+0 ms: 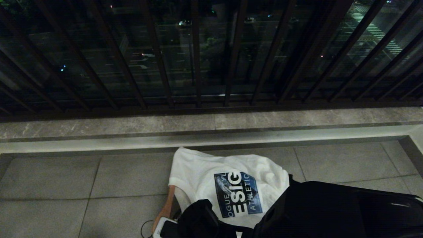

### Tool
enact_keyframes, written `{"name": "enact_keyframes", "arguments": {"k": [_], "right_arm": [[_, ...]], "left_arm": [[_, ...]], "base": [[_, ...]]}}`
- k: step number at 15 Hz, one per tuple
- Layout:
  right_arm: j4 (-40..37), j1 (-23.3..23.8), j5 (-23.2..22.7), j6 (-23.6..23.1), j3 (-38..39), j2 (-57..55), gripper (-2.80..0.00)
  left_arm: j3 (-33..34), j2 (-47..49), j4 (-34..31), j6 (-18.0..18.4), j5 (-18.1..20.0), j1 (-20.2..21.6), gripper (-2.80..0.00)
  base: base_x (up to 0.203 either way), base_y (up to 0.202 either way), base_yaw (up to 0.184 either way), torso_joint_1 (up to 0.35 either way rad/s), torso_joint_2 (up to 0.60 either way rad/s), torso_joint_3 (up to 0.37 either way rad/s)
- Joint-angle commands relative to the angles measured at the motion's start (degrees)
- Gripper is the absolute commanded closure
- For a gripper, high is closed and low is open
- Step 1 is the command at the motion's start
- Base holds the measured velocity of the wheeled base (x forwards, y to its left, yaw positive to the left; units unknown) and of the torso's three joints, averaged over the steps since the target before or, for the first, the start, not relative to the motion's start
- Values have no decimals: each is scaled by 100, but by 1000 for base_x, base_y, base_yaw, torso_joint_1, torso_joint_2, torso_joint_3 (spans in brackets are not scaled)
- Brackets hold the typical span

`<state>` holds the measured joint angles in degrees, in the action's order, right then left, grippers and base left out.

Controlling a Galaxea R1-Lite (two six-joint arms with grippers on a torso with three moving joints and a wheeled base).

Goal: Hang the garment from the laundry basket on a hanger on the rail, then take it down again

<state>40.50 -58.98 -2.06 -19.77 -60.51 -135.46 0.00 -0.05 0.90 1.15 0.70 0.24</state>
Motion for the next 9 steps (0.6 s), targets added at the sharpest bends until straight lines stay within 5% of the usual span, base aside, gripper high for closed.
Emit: {"name": "enact_keyframes", "arguments": {"k": [1,9], "right_arm": [[-32,-11,3,-23,-170,-89,-280],[-46,39,4,-106,-510,-508,-280]], "left_arm": [[9,-4,-2,0,1,2,0],[9,-4,3,0,1,4,0]], "base": [[0,0,0,0,0,0],[0,0,0,0,0,0]]}}
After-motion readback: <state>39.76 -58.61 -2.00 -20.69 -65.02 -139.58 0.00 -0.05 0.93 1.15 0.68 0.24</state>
